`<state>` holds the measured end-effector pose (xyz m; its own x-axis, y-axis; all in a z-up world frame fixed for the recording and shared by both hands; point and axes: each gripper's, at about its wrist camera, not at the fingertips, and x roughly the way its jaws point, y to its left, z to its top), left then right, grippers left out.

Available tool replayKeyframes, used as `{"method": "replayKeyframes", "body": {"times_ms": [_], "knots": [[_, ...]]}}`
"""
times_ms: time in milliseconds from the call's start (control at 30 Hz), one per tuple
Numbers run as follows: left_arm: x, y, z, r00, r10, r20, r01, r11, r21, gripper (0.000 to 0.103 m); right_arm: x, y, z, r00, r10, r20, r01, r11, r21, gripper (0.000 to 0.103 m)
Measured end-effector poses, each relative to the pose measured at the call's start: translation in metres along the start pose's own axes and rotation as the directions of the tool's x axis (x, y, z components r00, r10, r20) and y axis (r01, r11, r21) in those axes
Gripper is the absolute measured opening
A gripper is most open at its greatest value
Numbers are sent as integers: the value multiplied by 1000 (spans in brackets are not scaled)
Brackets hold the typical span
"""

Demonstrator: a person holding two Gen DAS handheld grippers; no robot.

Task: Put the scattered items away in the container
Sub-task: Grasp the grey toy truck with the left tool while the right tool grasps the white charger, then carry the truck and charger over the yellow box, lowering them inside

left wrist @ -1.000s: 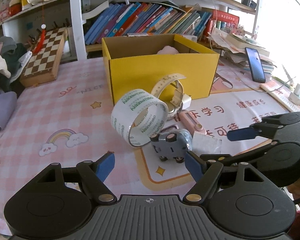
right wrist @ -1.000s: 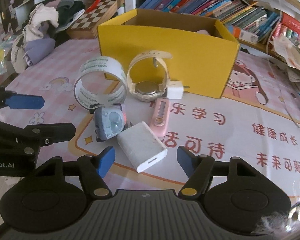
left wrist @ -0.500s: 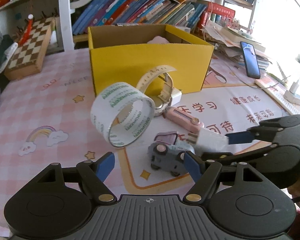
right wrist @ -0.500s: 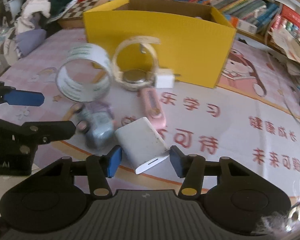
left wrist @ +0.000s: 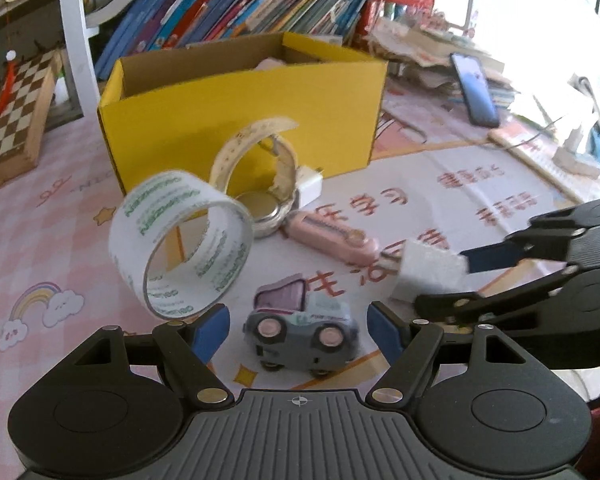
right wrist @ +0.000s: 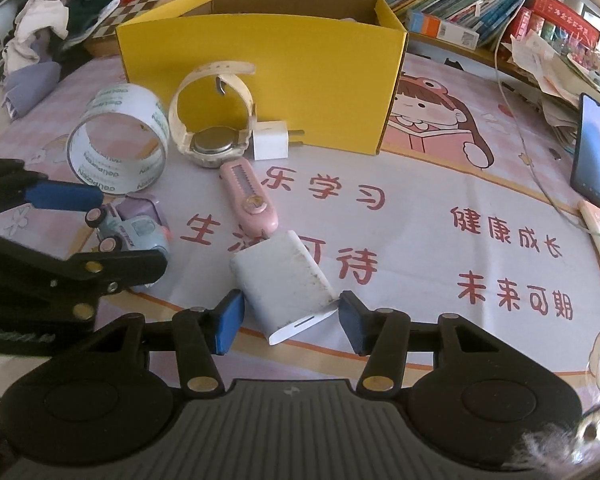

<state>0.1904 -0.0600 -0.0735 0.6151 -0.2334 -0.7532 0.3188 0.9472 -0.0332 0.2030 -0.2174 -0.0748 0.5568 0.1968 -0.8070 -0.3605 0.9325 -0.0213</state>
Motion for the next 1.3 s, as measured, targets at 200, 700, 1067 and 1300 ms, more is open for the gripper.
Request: {"method": "replayKeyframes", "body": {"times_ms": [200, 700, 1067, 1300], "knots": [[10, 4, -3, 999, -10, -43, 9, 1000, -26, 72, 4, 0, 3, 1000, 8, -11, -9, 1000, -20, 51], [2, 10, -6, 999, -30, -42, 28, 999, -32, 63, 7, 8, 4, 999, 33, -3, -33, 998, -58, 49], [-40, 7, 5, 996, -34, 84, 37, 999, -30, 63, -35, 13, 10, 991, 48, 122, -44, 998, -39, 43], [-68, 11, 17, 982, -36, 183, 45, 998, -45, 63, -62, 16, 24, 976, 48, 214, -44, 999, -25, 43]]}}
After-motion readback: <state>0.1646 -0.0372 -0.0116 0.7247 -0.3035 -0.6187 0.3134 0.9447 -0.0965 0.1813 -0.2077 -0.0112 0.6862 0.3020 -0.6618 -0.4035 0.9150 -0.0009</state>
